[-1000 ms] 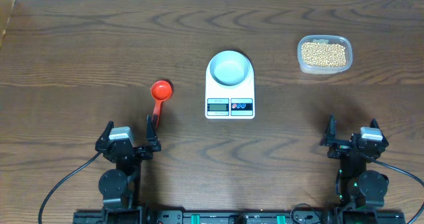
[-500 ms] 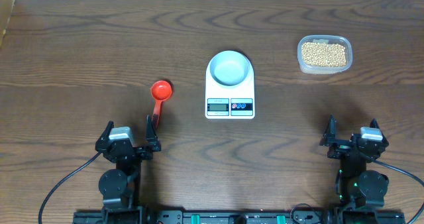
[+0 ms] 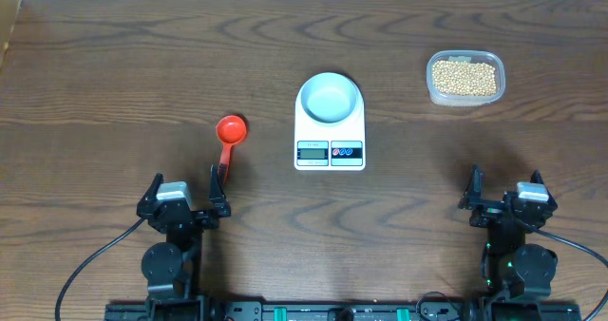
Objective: Scoop item into bowl and weigh 50g on scale
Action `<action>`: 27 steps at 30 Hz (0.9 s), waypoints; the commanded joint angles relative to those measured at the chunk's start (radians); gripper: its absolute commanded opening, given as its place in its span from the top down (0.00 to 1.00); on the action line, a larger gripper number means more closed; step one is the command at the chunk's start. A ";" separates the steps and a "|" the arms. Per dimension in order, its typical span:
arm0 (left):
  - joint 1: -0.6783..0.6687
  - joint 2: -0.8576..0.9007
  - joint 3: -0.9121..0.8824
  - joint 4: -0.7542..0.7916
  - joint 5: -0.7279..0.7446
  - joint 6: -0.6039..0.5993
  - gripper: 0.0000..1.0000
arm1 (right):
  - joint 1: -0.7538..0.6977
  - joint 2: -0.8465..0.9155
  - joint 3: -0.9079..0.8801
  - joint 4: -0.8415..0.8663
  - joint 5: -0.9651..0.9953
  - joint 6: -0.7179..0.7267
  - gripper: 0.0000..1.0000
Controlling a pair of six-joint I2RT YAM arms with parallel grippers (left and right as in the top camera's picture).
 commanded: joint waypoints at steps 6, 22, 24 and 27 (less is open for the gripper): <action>-0.002 -0.006 -0.013 -0.039 0.002 0.018 0.00 | 0.006 -0.007 -0.002 -0.002 0.012 0.014 0.01; -0.002 0.006 0.024 -0.050 0.014 0.022 0.00 | 0.006 -0.007 -0.002 -0.002 0.012 0.014 0.01; -0.002 0.034 0.051 -0.060 0.014 0.023 0.00 | 0.006 -0.007 -0.002 -0.002 0.012 0.014 0.01; -0.002 0.101 0.108 -0.094 0.036 0.058 0.00 | 0.006 -0.007 -0.002 -0.002 0.012 0.014 0.01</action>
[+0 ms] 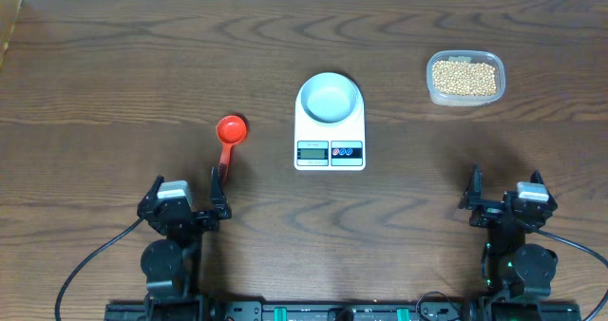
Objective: Scoop item into bowl and weigh 50g on scale
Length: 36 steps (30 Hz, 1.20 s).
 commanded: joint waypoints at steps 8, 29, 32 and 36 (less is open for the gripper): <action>-0.002 0.409 0.323 -0.084 0.042 0.124 0.00 | 0.006 -0.007 -0.002 -0.002 0.012 0.014 0.01; -0.001 1.296 1.051 -0.590 0.060 0.160 0.00 | 0.006 -0.007 -0.002 -0.002 0.012 0.014 0.01; -0.001 1.357 1.106 -0.641 0.060 0.160 0.00 | 0.006 -0.007 -0.002 -0.002 0.012 0.014 0.01; -0.001 1.434 1.157 -0.684 0.060 0.159 0.00 | 0.006 -0.007 -0.002 -0.002 0.012 0.014 0.01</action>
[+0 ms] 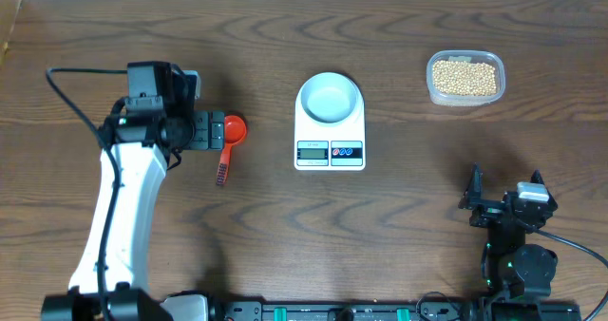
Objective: Scoop item into bowl and weigh 50g on scale
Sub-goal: 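Move the left gripper forward over the red scoop handle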
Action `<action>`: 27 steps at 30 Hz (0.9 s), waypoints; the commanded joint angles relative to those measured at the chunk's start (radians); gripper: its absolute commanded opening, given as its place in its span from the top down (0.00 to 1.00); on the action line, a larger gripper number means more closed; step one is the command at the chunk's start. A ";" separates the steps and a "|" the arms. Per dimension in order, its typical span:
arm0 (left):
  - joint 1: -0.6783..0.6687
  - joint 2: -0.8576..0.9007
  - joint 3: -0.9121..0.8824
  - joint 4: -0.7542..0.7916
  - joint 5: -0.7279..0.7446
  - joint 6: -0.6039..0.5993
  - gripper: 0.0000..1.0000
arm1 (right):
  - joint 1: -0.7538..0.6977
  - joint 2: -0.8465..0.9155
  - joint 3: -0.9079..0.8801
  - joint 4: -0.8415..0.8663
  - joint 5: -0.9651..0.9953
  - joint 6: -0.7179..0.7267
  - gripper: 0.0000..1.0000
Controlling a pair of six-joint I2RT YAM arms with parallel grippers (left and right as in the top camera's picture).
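Observation:
A red measuring scoop (229, 134) lies on the table, bowl end up, handle pointing toward me. My left gripper (215, 131) reaches in from the left, its fingers right beside the scoop's bowl; whether it is open or shut does not show. A white scale (330, 139) stands mid-table with a pale blue bowl (329, 97) on it. A clear tub of yellow beans (465, 77) sits at the back right. My right gripper (503, 199) rests folded at the front right, fingers apart around nothing.
The left arm's white link (122, 212) stretches from the front left edge up to the scoop. A black cable (71, 88) loops behind it. A cardboard edge (8, 27) shows at the far left corner.
My left arm has left its folded rest pose at the front left and now stretches out, its gripper beside the red scoop's bowl. The scoop, scale, bowl and right arm are unchanged.
At both earlier moments both arms sat folded at the table's front edge, with the scoop, scale and beans untouched. Now the left arm is extended with its gripper at the scoop, while the right arm stays folded.

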 commanded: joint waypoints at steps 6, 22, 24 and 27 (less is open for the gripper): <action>-0.002 0.108 0.050 -0.013 0.004 0.014 0.00 | 0.005 -0.006 -0.002 -0.003 0.009 0.014 0.01; -0.001 0.114 0.050 0.020 0.006 0.038 0.00 | 0.005 -0.006 -0.002 -0.003 0.009 0.014 0.01; -0.002 0.129 0.050 0.019 0.006 0.056 0.00 | 0.005 -0.006 -0.002 -0.003 0.009 0.014 0.01; -0.001 0.164 0.050 0.021 0.003 0.067 0.00 | 0.005 -0.006 -0.002 -0.003 0.009 0.014 0.01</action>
